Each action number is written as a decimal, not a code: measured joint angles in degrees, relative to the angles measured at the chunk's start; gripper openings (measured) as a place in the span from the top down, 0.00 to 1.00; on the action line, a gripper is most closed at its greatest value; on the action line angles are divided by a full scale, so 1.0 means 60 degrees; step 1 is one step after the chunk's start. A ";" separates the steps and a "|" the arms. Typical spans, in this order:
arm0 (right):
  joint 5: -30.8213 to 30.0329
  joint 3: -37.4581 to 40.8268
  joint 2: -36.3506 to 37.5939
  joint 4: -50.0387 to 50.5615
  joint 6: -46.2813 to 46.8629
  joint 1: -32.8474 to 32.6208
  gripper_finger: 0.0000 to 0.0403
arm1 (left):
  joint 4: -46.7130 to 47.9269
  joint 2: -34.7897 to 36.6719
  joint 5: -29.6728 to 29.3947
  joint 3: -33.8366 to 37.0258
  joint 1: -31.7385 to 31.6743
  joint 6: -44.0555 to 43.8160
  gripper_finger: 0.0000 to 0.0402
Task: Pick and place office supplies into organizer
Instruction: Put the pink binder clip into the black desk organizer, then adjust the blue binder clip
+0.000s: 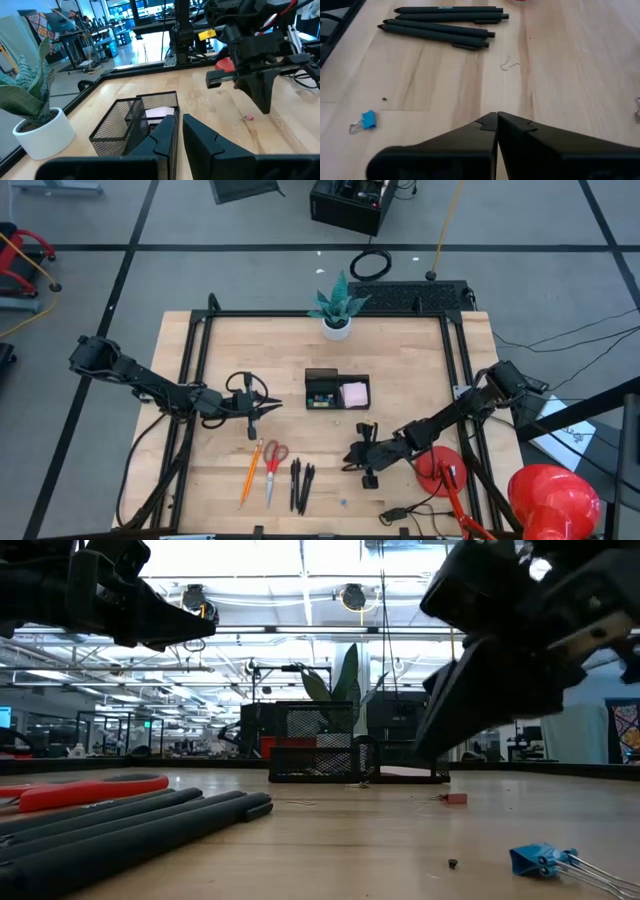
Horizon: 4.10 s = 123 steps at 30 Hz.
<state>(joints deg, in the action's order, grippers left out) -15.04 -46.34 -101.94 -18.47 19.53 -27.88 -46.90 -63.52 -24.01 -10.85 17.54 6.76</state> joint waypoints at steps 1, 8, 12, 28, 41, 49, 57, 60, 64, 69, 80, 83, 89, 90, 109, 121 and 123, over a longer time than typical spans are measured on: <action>0.0012 -0.0002 -0.0061 -0.0009 0.0000 0.0029 1.00 | 0.0001 0.0001 0.0000 0.0000 0.0000 0.0000 0.88; 0.0267 0.0003 -0.0395 0.0497 0.0492 0.0149 1.00 | 0.0018 0.0000 0.0000 0.0000 0.0000 0.0004 0.88; 0.0184 -0.0027 -0.0318 0.1168 0.1134 0.0085 1.00 | 0.0030 0.0000 0.0000 0.0000 0.0000 0.0004 0.88; 0.0021 0.0020 0.0242 0.1873 0.1833 -0.0768 1.00 | 0.0063 0.0002 -0.0003 0.0000 0.0000 -0.0007 0.88; -0.1890 -0.0005 0.1197 0.1744 0.0955 -0.0865 0.79 | 0.0068 -0.0001 0.0000 0.0004 0.0000 0.0026 0.88; -0.3520 -0.0002 0.1008 0.2046 0.3249 -0.1263 0.55 | 0.0068 0.0001 0.0000 0.0004 0.0000 0.0015 0.88; -0.4034 -0.0005 0.0650 0.2097 0.3755 -0.1740 0.54 | 0.0066 -0.0001 0.0000 0.0004 0.0000 0.0004 0.88; -0.4038 -0.0009 0.0443 0.2072 0.4010 -0.1687 0.54 | 0.0066 -0.0001 0.0000 0.0004 0.0000 -0.0019 0.88; -0.4053 -0.0009 0.0122 0.2023 0.4248 -0.1611 0.54 | 0.0066 0.0001 0.0000 0.0004 0.0000 -0.0084 0.88; -0.3991 -0.0009 -0.0182 0.1972 0.4402 -0.1607 0.54 | 0.0066 0.0000 0.0000 0.0004 0.0000 -0.0036 0.88; -0.3464 -0.0009 -0.0504 0.1775 0.4630 -0.1577 0.54 | 0.0066 0.0002 -0.0004 0.0004 0.0000 -0.0004 0.88; -0.3455 -0.0013 -0.0504 0.1855 0.4623 -0.1577 0.56 | 0.0063 -0.0001 -0.0004 0.0004 0.0000 -0.0004 0.88; -0.3320 -0.0020 -0.0484 0.2172 0.4652 -0.1546 0.63 | 0.0063 0.0001 -0.0004 0.0004 0.0000 -0.0004 0.88; -0.3308 -0.0020 -0.0483 0.2188 0.4676 -0.1536 0.65 | 0.0063 0.0000 -0.0004 0.0004 0.0000 -0.0004 0.88; -0.3109 -0.0016 -0.0476 0.2024 0.3465 -0.1451 0.97 | 0.0063 0.0001 -0.0007 0.0004 0.0000 0.0000 0.88; -0.2938 0.0002 0.0173 0.1212 0.1757 -0.1311 0.99 | 0.0063 0.0001 -0.0007 0.0004 0.0000 -0.0011 0.88; -0.2928 -0.0002 0.0210 0.1131 0.1602 -0.1319 0.99 | 0.0063 -0.0001 -0.0007 0.0004 0.0000 -0.0015 0.88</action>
<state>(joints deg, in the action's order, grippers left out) -32.61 -46.35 -100.68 -11.69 29.14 -35.79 -46.52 -63.52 -24.05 -10.83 17.54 6.68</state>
